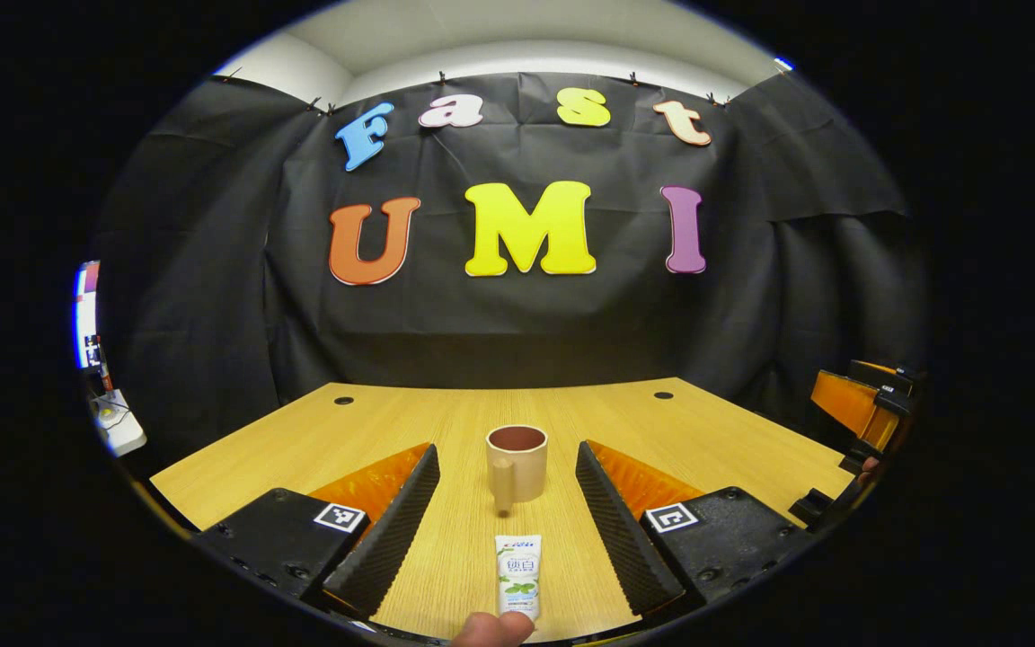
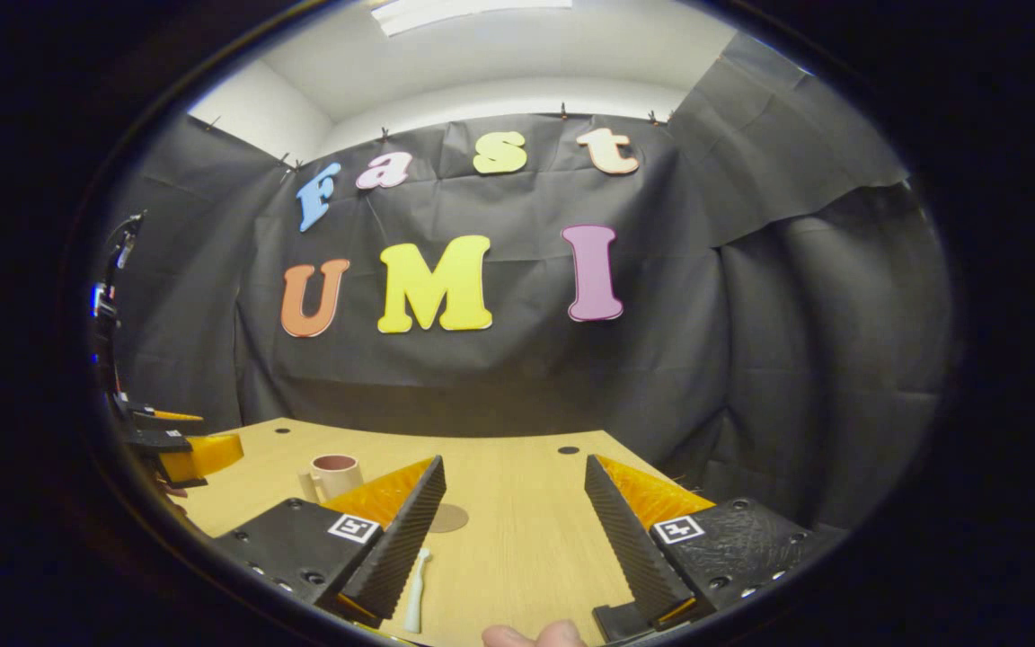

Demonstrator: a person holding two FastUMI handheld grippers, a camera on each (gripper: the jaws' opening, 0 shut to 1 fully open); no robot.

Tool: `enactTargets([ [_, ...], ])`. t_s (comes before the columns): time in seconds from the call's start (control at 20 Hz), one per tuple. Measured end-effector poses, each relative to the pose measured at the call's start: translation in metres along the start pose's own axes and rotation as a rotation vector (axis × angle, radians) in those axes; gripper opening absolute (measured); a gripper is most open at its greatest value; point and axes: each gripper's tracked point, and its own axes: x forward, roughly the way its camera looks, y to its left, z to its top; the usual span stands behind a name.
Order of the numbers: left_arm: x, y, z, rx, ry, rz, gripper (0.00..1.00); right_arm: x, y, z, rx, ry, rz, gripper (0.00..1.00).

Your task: Put the toothbrush and toothpaste on the desktop into the cup, then pick up the cup and place it on the coaster on the desktop.

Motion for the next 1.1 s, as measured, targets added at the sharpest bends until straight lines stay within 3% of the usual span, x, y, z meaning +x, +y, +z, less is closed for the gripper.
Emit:
enactTargets([
  [0.5, -0.001, -0.007, -0.109, -0.086, 0.382, -0.052, 0.98, 0.0, 0.003, -0.038, 0.023, 0.093, 0.003, 0.96],
  [0.9, 0.009, -0.015, -0.161, -0.006, 0.541, -0.08, 0.98, -0.002, 0.016, -0.07, 0.003, 0.176, 0.04, 0.94],
  [1.1, 0.011, -0.012, -0.175, 0.005, 0.6, -0.084, 0.92, -0.002, 0.022, -0.08, -0.015, 0.2, 0.06, 0.94],
])
